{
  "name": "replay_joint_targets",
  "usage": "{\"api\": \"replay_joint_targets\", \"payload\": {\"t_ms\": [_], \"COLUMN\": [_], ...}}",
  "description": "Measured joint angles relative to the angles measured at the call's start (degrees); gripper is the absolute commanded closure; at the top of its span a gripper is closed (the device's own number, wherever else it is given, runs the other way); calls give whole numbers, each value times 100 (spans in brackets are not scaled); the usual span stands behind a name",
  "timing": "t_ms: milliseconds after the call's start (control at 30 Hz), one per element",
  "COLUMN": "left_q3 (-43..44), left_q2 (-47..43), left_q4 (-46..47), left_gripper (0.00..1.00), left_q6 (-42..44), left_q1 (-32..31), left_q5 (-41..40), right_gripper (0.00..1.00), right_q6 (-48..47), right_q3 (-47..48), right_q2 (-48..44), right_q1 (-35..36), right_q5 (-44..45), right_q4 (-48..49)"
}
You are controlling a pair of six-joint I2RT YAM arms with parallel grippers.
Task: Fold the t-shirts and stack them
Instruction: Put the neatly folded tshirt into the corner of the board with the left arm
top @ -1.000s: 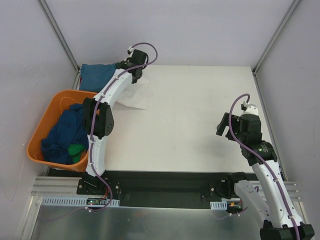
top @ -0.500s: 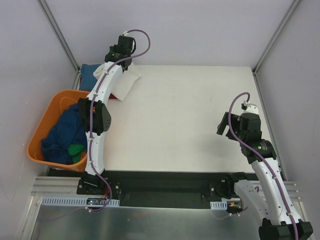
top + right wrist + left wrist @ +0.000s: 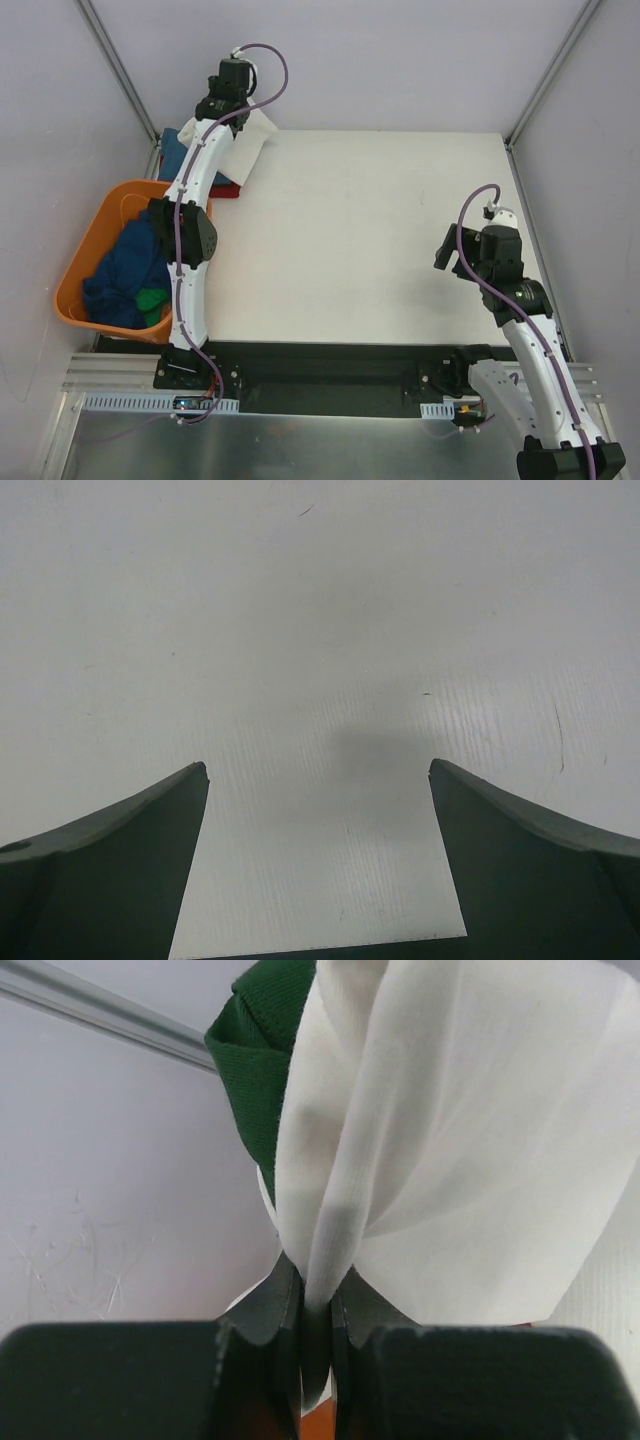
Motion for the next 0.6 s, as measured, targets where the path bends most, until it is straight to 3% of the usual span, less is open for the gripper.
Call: {"api": "replay_joint_targets", "payload": {"t_ms": [600], "left_q3": [22], "left_q2": [111], "left_q4": [216], "left_gripper": [100], "left_q6": [-271], "left_q1": [1200], "left_q5": [678], "right_gripper": [3], "right_q6": [-7], "right_q3": [133], "right_q2": [560], "right_q1": [-13], "right_q5": [313], "right_q4": [-184]}}
